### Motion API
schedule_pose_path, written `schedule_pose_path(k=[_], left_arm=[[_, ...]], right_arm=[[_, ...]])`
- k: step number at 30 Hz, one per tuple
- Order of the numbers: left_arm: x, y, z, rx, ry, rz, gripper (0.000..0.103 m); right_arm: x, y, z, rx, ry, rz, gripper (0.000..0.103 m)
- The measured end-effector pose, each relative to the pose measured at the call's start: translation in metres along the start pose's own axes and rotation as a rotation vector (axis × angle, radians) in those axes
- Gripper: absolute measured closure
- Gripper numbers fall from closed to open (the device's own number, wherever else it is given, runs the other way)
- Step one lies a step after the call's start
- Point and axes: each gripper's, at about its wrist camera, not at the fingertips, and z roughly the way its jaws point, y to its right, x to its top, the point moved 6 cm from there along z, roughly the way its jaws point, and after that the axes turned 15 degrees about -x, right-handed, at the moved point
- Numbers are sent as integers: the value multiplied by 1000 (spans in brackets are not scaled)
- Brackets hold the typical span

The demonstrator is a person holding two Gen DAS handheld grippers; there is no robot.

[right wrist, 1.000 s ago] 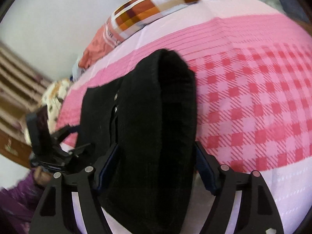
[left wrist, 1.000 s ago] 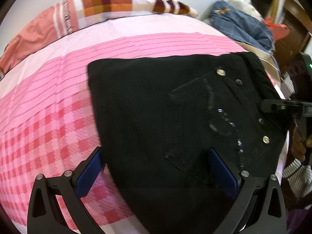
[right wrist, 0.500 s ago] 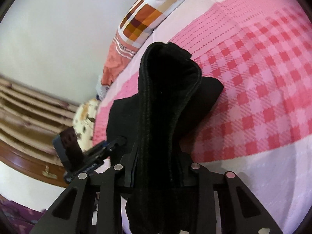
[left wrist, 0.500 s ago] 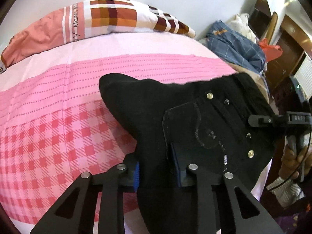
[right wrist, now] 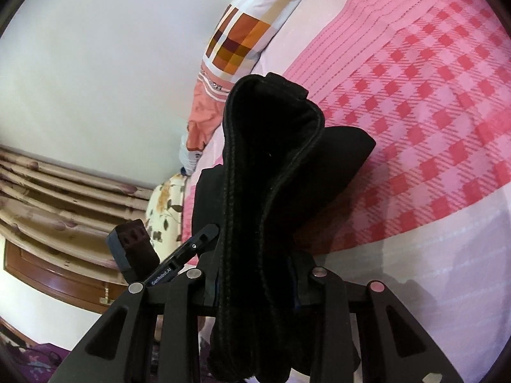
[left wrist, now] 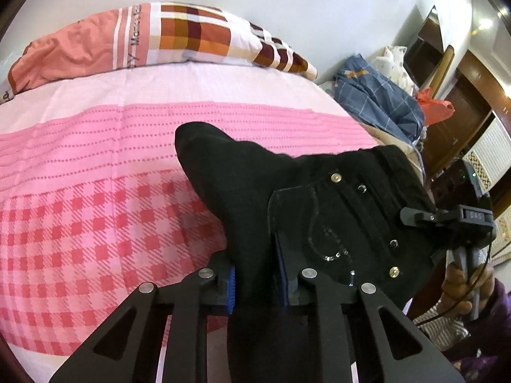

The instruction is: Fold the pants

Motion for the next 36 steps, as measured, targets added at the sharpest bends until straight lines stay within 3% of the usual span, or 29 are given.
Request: schedule_pose_path(k=[14, 36], left_arm=[[27, -34, -64, 85, 120, -28, 83], [75, -177, -169, 357, 244, -44, 83]], right_arm=[[27, -75, 44, 77, -32, -85, 74], [77, -216, 214, 176, -150, -173, 74]])
